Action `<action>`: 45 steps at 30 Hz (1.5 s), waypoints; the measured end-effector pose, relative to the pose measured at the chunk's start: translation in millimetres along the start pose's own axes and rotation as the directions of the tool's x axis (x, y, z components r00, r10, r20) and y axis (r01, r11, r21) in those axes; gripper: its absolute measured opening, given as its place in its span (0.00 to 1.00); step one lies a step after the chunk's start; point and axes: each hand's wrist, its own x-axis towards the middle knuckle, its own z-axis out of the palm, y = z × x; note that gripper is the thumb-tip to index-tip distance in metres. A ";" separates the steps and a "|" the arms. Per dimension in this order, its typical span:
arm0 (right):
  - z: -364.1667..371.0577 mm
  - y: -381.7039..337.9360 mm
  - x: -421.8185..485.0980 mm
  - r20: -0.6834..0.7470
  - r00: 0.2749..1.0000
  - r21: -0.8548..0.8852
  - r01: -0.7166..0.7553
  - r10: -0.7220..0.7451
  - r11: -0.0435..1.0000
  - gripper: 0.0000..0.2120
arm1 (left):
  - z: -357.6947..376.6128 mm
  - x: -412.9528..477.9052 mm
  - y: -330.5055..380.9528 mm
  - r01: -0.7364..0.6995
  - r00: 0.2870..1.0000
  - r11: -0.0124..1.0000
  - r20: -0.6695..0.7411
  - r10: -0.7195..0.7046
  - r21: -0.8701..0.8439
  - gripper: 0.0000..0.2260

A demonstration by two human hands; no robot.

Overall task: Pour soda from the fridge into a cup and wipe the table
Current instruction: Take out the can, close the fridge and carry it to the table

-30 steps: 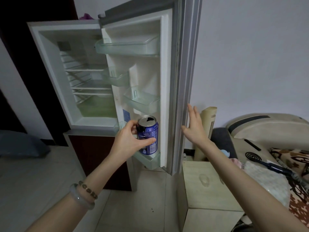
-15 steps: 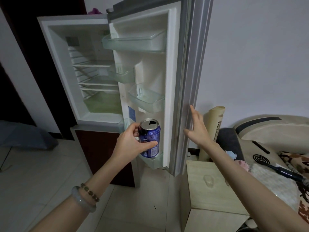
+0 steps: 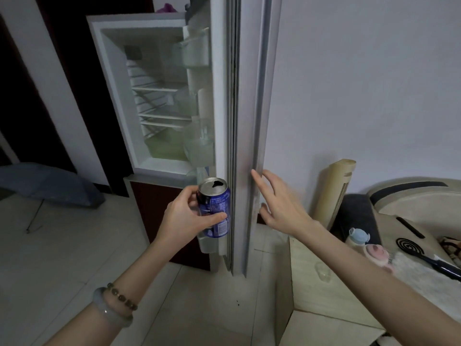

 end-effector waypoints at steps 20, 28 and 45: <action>99.3 -152.5 145.6 -0.138 0.784 -0.318 0.544 -0.605 0.777 0.25 | -187.6 -1.2 -92.6 0.183 0.945 0.976 -0.295 -0.142 0.119 0.27; 150.7 -227.3 229.4 -0.218 0.740 -0.408 0.523 -0.637 0.748 0.25 | -292.1 46.5 -135.3 0.177 0.965 0.974 -0.217 -0.144 0.141 0.26; 259.0 -302.9 403.2 -0.191 0.718 -0.511 0.510 -0.670 0.692 0.21 | -430.8 168.4 -245.0 0.089 0.986 0.988 -0.149 -0.071 0.124 0.28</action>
